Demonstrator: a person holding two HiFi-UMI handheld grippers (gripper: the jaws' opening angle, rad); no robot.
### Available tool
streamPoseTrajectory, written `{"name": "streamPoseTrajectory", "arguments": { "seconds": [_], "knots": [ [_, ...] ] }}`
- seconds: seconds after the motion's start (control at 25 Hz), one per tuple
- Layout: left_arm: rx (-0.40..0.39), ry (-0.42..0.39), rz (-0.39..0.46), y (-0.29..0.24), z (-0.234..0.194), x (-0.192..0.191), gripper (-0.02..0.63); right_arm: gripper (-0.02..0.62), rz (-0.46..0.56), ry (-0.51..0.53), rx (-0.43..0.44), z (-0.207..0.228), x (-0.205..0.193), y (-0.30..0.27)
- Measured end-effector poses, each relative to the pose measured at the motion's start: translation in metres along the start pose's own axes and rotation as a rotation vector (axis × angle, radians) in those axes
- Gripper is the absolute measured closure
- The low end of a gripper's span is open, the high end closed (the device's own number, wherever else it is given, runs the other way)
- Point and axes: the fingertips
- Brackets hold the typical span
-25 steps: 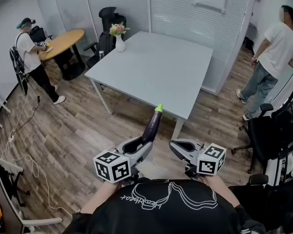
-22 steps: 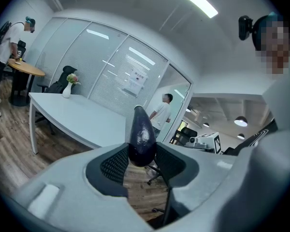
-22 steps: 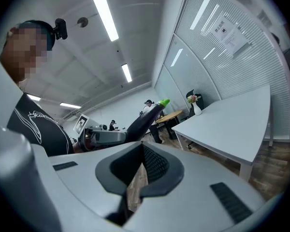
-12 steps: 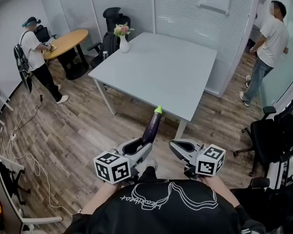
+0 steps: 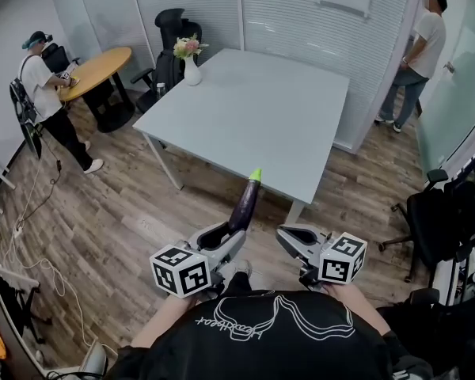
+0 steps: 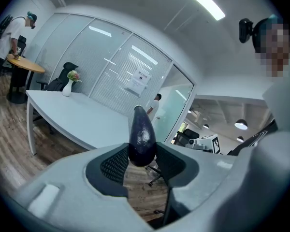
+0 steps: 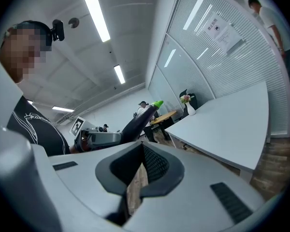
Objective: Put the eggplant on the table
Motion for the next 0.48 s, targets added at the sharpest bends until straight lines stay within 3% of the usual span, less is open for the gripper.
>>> {"name": "streamPoseTrajectory", "arguments": {
  "seconds": [0.48],
  "knots": [
    [-0.009, 0.029, -0.068, -0.075, -0.092, 0.088, 0.420, 0.586, -0.019, -0.064, -0.063, 0.108, 0.020, -0.089]
  ]
}}
Point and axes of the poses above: the fingertips, and each gripper's own axes: y backward along the fingers, z to its right, x out of its top, and after that the axes turned 14 degrees about y, right-handed
